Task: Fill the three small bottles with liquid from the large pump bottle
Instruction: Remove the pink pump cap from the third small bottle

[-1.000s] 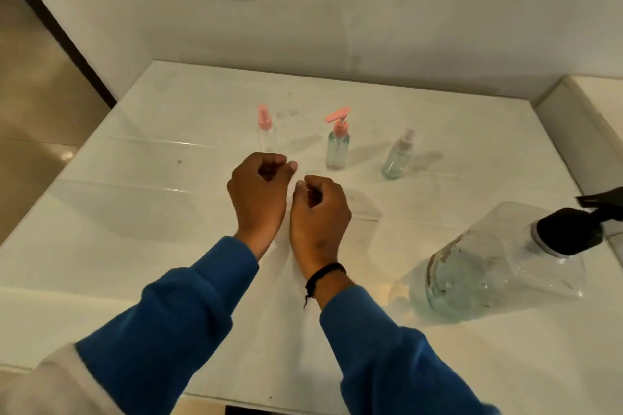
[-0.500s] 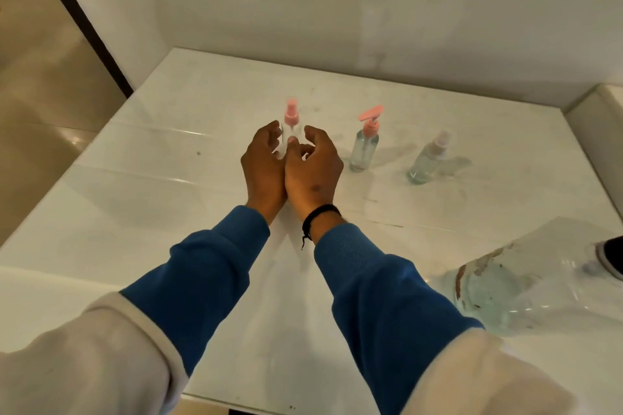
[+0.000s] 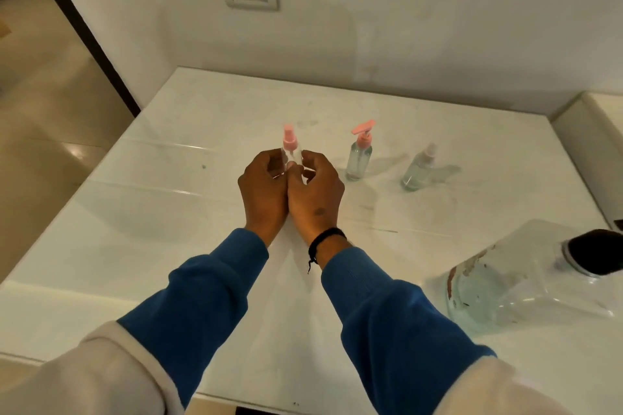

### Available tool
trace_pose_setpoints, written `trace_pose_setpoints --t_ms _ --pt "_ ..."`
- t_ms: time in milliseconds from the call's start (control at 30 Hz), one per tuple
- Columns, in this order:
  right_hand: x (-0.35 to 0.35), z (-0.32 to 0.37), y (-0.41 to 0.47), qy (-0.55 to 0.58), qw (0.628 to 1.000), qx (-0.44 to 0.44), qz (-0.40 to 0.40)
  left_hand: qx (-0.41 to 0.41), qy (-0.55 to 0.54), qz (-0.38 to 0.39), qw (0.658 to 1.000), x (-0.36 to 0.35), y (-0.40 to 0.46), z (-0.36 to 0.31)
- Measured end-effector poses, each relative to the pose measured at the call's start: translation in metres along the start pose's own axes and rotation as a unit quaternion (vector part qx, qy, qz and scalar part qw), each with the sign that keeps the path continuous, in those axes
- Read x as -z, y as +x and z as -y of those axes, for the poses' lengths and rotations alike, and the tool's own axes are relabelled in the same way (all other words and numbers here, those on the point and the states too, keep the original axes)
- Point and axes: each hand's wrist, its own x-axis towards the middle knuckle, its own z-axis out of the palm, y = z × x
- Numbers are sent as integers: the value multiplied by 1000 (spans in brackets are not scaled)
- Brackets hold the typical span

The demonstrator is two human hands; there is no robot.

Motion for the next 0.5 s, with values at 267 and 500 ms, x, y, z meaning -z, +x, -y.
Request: trace_pose_setpoints --t_ms 267,500 --pt "50 33 -57 18 1000 7 5 -4 -31 19 999 44 -62 -47" --pt "110 112 -88 24 997 75 3 -71 -81 22 994 90 -89 -137"
